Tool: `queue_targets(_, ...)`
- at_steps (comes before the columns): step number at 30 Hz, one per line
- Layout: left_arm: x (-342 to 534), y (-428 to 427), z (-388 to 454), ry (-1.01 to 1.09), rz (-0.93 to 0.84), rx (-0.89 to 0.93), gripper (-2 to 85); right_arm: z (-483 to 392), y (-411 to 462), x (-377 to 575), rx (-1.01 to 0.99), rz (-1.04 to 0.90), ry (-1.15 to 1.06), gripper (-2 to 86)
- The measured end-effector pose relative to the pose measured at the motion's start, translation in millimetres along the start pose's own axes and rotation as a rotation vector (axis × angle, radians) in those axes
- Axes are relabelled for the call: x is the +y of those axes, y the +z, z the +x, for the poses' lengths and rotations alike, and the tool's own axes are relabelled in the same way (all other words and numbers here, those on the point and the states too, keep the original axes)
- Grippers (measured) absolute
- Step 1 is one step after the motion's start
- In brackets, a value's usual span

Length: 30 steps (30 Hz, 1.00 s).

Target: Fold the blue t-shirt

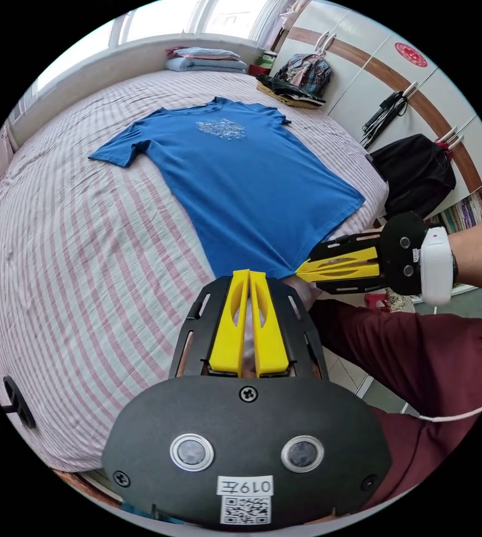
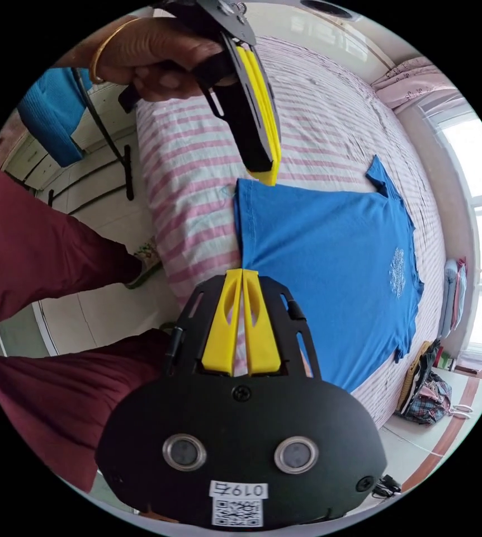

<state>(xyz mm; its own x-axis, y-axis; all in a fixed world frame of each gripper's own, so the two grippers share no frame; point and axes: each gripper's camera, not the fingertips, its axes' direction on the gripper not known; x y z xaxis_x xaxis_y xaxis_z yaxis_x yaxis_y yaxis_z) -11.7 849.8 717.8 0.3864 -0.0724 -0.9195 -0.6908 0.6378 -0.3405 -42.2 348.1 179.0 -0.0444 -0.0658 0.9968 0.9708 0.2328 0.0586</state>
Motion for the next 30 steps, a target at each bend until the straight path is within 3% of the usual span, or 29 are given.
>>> queue_targets(5,-18,30,-4,-0.020,-0.025,0.031,0.5,-12,7,-16,-0.023,0.020,-0.053,-1.0)
queue_targets(9,-15,60,-8,-0.012,-0.151,-0.036,0.5,-21,22,-20,-0.040,0.002,-0.060,-1.0)
queue_targets(13,-14,70,-24,-0.068,-0.164,0.028,0.5,-19,28,-26,-0.013,0.002,-0.034,-0.9)
queue_targets(30,-16,83,-23,-0.058,-0.142,-0.003,0.6,-14,65,6,0.105,-0.084,0.033,4.7)
